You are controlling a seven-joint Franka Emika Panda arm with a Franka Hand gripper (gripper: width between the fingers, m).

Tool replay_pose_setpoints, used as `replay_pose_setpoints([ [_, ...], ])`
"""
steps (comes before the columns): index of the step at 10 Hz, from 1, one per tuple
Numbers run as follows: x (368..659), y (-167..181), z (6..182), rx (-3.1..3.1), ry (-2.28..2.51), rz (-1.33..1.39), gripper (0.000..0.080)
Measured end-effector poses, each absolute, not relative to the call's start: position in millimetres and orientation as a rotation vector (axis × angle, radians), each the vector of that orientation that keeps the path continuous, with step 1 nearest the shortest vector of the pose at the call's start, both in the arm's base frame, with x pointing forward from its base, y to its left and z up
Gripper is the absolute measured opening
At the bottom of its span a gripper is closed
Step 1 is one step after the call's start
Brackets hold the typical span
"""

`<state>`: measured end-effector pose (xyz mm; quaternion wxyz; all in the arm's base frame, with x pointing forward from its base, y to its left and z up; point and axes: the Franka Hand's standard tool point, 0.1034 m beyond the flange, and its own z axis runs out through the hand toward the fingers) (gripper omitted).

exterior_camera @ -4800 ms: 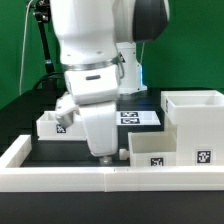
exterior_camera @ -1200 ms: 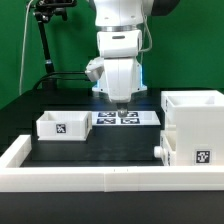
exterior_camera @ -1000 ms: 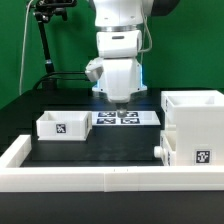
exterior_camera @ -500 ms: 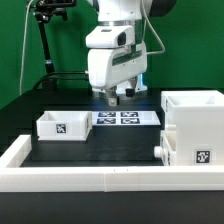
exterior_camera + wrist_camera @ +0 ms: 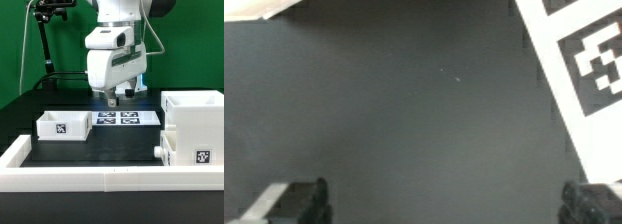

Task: Assemble drawer

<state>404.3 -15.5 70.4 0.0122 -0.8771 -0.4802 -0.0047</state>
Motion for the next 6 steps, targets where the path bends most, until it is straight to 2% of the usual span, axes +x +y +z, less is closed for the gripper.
replay_pose_setpoints([
  [2,387.8,-8.6,76.6,-2.944,-1.088,-0.051,0.0649],
  [3,391.5,-6.0,79.2,-2.975,-1.004,-0.059,0.0649],
  [6,390.6,-7.2,76.4,-2.973,-0.996,-0.051,0.0649],
])
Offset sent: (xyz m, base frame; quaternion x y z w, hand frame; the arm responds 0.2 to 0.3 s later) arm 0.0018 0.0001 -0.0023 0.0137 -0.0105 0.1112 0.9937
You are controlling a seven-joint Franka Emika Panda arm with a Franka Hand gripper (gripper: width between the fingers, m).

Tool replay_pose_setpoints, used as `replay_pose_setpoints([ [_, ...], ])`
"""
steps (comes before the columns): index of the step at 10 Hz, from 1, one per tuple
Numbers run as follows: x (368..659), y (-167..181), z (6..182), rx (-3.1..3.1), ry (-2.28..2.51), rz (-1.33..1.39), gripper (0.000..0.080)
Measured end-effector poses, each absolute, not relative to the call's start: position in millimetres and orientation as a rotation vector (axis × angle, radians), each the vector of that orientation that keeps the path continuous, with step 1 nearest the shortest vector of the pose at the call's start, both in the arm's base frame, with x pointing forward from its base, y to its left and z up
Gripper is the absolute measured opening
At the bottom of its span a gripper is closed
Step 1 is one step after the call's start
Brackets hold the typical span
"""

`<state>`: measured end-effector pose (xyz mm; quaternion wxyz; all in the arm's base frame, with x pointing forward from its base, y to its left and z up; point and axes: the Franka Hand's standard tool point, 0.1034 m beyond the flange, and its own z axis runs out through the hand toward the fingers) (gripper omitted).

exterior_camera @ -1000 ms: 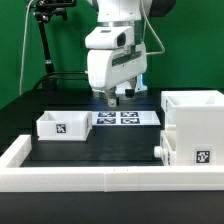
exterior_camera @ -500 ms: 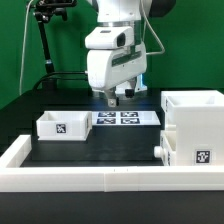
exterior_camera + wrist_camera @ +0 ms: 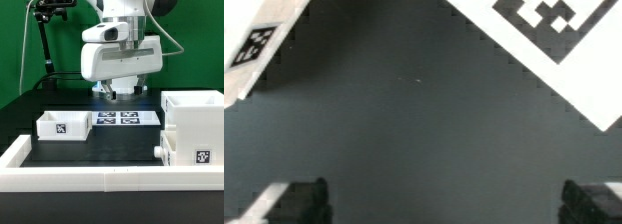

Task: Assemble drawer

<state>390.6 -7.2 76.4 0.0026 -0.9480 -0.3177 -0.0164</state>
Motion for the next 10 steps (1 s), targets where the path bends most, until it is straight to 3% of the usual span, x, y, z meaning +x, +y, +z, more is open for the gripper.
replay_pose_setpoints([
  [10,386.7,-11.0,79.6,-3.042,-0.788,-0.075,0.0649],
])
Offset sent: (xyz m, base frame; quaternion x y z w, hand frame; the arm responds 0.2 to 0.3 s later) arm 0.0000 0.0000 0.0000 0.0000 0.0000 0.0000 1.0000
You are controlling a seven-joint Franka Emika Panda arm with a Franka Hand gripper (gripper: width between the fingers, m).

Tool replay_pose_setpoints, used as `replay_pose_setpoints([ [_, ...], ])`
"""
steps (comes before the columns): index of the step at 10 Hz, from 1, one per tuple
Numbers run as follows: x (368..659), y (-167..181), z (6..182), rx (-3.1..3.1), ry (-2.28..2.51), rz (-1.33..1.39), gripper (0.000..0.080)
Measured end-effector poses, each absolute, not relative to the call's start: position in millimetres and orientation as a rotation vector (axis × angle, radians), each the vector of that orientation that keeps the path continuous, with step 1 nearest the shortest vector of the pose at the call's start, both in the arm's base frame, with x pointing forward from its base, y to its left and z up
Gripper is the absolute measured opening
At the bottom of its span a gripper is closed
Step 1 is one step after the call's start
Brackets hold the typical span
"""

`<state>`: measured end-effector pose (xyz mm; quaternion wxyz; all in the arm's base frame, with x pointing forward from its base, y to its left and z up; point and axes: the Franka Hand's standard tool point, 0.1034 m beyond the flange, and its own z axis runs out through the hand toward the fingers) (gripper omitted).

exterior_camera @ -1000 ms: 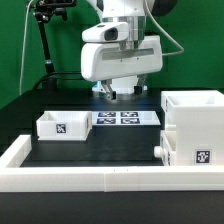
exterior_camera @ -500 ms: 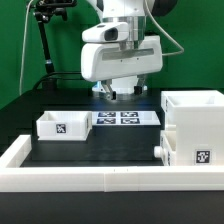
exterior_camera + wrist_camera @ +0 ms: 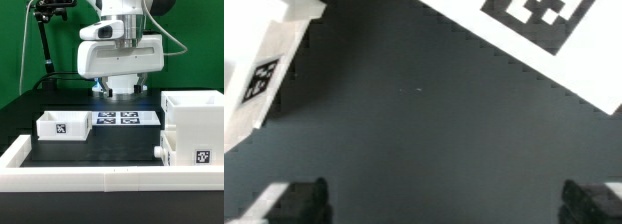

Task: Assemble drawer

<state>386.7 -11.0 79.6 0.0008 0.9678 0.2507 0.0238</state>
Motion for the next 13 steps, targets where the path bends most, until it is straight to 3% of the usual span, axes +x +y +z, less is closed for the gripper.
replay_pose_setpoints([
  [4,387,-12,79.6,3.044,0.765,0.075,0.0649],
  [7,385,-24,78.1,3.139,0.227,-0.014,0.0649],
  [13,386,-29,76.4,3.144,0.223,-0.034,0.0649],
])
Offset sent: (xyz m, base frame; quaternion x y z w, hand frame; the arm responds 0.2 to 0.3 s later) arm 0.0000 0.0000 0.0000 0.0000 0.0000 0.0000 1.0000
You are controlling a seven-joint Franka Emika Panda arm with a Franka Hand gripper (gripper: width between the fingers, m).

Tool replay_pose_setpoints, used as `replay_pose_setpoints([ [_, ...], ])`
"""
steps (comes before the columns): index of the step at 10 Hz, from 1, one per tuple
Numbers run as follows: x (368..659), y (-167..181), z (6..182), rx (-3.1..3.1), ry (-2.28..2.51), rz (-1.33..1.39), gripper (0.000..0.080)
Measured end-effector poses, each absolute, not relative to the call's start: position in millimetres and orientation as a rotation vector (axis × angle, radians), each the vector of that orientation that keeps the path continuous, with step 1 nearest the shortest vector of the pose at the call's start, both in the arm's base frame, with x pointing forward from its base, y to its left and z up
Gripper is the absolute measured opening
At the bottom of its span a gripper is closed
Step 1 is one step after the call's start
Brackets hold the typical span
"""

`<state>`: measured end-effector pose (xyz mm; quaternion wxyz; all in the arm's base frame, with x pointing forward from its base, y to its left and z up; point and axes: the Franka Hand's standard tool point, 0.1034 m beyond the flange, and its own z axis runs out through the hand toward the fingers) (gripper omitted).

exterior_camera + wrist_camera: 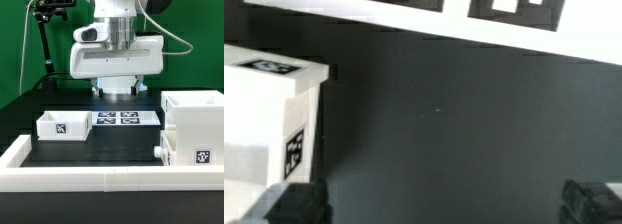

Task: Assemble drawer

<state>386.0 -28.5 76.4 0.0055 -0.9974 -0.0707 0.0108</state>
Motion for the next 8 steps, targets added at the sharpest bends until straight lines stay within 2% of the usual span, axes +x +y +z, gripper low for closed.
replay_pose_setpoints([
  [5,404,-76,58.2,-3.12,-0.117,0.086,0.0649],
  [8,404,-73,58.2,-3.119,-0.134,0.088,0.0649],
])
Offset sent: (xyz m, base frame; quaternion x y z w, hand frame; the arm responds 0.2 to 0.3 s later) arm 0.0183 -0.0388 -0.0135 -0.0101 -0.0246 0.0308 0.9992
